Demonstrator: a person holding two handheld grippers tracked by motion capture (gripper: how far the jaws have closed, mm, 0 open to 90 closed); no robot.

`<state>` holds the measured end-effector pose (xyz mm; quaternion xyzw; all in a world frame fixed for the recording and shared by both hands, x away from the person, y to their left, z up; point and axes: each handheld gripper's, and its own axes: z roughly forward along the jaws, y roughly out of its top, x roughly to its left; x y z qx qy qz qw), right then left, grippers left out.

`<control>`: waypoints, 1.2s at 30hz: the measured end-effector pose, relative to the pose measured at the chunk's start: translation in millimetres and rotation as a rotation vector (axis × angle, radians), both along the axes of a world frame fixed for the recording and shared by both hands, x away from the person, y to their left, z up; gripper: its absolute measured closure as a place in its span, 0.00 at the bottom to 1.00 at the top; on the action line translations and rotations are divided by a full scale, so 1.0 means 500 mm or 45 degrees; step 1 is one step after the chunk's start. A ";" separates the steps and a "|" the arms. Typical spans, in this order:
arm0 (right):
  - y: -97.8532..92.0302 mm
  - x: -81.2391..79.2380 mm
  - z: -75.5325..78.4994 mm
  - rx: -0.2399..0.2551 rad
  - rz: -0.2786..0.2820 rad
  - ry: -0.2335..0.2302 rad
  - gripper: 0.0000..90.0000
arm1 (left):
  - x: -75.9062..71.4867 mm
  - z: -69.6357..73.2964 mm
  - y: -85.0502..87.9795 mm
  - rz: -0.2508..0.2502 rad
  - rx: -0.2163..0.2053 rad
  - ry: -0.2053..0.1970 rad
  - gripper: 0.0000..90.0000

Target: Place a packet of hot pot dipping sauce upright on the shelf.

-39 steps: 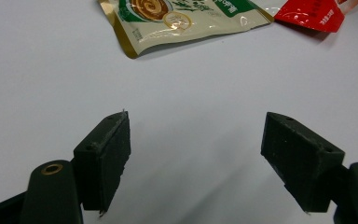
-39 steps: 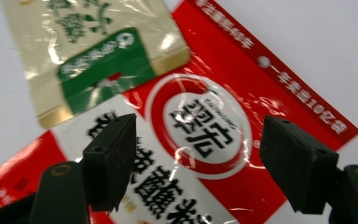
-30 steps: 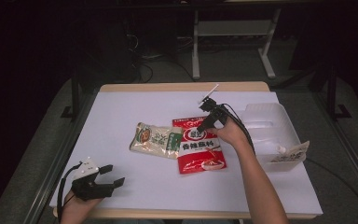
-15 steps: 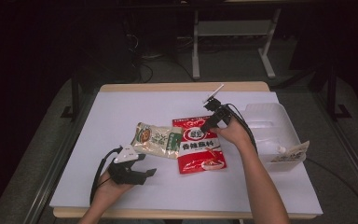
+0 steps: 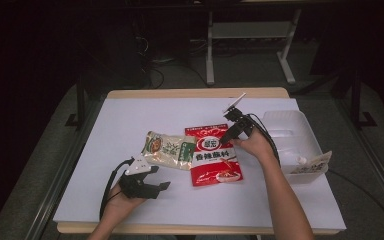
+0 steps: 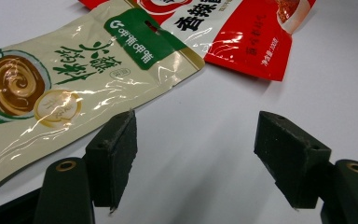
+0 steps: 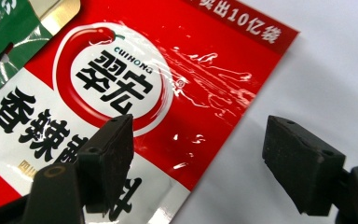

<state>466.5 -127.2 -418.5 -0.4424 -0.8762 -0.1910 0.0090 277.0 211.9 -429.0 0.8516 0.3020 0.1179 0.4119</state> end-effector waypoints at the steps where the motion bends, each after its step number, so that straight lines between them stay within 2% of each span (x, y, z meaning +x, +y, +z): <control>1: 0.003 0.000 -0.002 -0.006 0.000 0.006 0.27 | 0.000 0.000 0.003 -0.003 0.003 -0.003 0.33; 5: 0.014 0.002 -0.014 -0.041 0.008 0.032 0.25 | -0.003 0.001 0.007 0.001 -0.018 -0.003 0.33; 9: 0.017 0.000 -0.015 -0.039 0.004 0.037 0.22 | -0.007 -0.001 0.013 0.008 -0.038 -0.004 0.33; 12: 0.020 -0.003 -0.016 -0.028 0.007 0.063 0.18 | -0.007 -0.002 0.019 0.009 -0.034 -0.002 0.33; 16: 0.036 -0.011 -0.016 -0.040 0.035 0.080 0.15 | -0.007 -0.002 0.023 0.013 -0.040 -0.002 0.33; 18: 0.044 -0.013 -0.016 -0.066 0.042 0.080 0.16 | -0.009 -0.001 0.024 0.021 -0.052 -0.002 0.33; 20: 0.056 -0.018 -0.015 -0.152 0.046 0.045 0.23 | -0.010 -0.002 0.024 0.020 -0.053 -0.003 0.33; 22: 0.063 -0.019 -0.014 -0.201 0.035 0.028 0.29 | -0.010 -0.002 0.023 0.017 -0.050 -0.006 0.33; 24: 0.065 -0.020 -0.012 -0.229 0.008 0.014 0.37 | -0.011 -0.001 0.022 0.021 -0.058 -0.005 0.32; 27: 0.068 -0.020 -0.011 -0.237 -0.013 0.012 0.41 | -0.013 0.002 0.021 0.016 -0.055 -0.016 0.32; 28: 0.068 -0.021 -0.010 -0.236 -0.015 0.014 0.46 | -0.014 0.003 0.021 0.015 -0.058 -0.019 0.32; 29: 0.068 -0.022 -0.007 -0.233 -0.017 -0.002 0.71 | -0.015 0.003 0.021 0.016 -0.058 -0.018 0.32; 30: 0.071 -0.028 -0.003 -0.187 0.046 -0.013 1.00 | -0.016 0.003 0.021 0.016 -0.060 -0.022 0.32; 31: 0.077 -0.036 -0.007 -0.169 0.078 -0.063 1.00 | -0.017 0.003 0.021 0.014 -0.057 -0.023 0.32; 33: 0.078 -0.037 -0.008 -0.162 0.078 -0.083 0.99 | -0.018 0.003 0.021 0.015 -0.058 -0.019 0.32; 34: 0.074 -0.033 -0.006 -0.144 0.086 -0.076 0.72 | -0.018 0.003 0.022 0.012 -0.056 -0.023 0.32; 35: 0.069 -0.024 -0.006 -0.142 0.044 -0.049 0.58 | -0.017 0.003 0.023 0.011 -0.054 -0.023 0.32; 36: 0.062 -0.013 -0.006 -0.125 0.044 -0.030 0.58 | -0.017 0.002 0.024 0.015 -0.061 -0.018 0.32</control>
